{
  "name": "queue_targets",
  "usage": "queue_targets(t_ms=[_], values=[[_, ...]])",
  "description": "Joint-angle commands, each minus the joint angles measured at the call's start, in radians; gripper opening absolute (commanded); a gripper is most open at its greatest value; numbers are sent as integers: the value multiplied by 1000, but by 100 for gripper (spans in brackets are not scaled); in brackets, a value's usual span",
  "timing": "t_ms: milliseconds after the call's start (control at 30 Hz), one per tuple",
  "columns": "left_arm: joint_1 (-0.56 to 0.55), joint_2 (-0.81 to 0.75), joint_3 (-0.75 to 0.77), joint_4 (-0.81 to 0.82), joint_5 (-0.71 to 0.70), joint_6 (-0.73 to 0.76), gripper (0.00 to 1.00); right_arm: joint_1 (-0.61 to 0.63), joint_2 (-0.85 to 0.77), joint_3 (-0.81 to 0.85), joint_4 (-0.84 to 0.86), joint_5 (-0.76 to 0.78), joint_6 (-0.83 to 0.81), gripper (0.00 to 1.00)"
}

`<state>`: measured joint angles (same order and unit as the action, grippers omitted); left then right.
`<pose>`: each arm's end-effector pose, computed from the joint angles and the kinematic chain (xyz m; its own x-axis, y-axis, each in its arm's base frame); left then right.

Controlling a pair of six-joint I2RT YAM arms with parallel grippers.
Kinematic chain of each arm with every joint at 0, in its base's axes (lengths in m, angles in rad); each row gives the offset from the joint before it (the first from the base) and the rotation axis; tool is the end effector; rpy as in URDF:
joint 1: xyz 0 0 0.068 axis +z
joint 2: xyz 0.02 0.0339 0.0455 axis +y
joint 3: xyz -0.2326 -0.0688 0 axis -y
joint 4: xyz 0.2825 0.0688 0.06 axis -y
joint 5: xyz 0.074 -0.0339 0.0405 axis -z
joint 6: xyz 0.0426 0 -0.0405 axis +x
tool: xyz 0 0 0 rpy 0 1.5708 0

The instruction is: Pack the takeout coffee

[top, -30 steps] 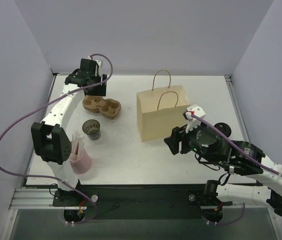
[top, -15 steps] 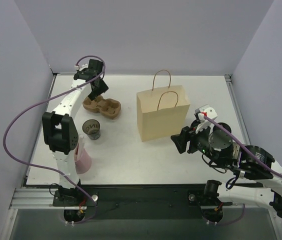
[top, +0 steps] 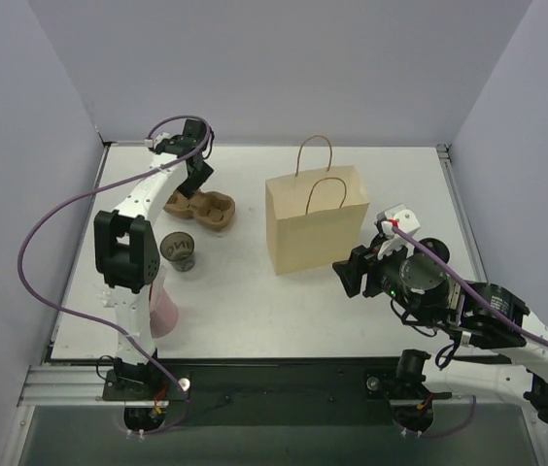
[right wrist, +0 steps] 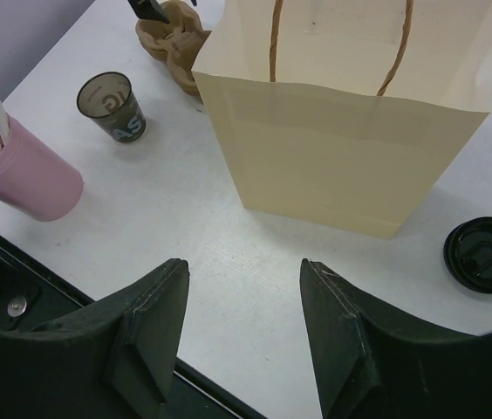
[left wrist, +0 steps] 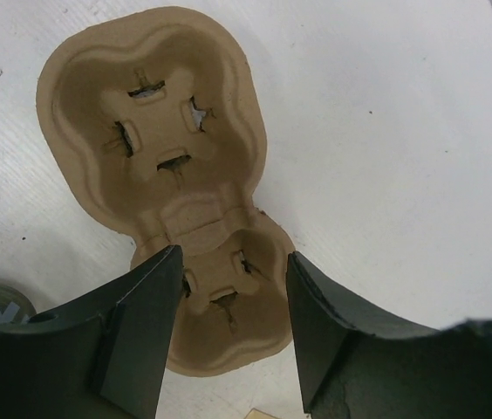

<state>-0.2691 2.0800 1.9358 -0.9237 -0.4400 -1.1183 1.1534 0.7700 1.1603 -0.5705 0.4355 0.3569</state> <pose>0.4635 -0.1090 0.2368 -0.4076 -0.7317 -0.5464 -0.7410 0.6147 -0.2703 0.0984 0.1776 0.4182 -0.2989 0.1074 -0.9482 -0.5936 0.7571 0.2729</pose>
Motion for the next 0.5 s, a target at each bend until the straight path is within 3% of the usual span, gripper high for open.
queue_targets(t_ms=[0,467], values=[[-1,37,41,-55,-22,-81,60,6,-1,-4,31,49,-24,54],[1,103,71,-133,-28,-143,60,5,-9,-8,29,78,-35,54]])
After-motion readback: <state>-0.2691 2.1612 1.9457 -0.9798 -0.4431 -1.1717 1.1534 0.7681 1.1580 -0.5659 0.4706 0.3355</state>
